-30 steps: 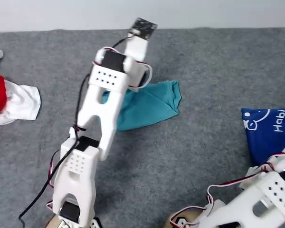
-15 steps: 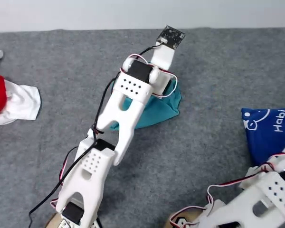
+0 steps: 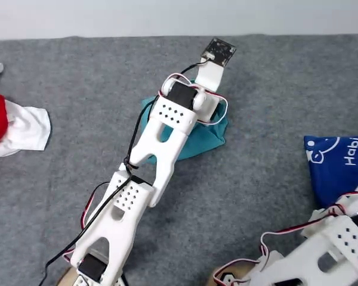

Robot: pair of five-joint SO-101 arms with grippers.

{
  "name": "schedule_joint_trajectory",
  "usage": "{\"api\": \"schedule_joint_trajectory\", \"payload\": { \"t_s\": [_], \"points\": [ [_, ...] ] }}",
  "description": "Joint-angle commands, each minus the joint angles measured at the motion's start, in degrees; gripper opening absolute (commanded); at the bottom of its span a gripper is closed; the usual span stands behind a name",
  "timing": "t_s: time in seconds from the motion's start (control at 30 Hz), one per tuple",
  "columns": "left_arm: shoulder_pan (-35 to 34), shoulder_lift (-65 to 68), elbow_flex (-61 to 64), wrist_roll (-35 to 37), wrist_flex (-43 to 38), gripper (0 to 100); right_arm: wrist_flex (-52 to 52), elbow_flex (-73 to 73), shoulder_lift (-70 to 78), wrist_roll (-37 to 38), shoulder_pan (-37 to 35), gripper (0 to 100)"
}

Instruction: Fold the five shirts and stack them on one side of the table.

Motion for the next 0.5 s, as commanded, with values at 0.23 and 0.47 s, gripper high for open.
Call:
{"api": "schedule_joint_trajectory", "payload": {
  "t_s": [0.23, 0.47],
  "points": [
    [0.5, -0.4, -2.9, 1.1, -4.7, 0, -0.5, -0.5, -1.0, 0.6, -0.5, 29.2],
    [1.1, -0.2, -2.7, 1.1, -5.9, 0, -0.5, -0.5, -1.0, 0.6, -0.5, 29.2]
  ]
}}
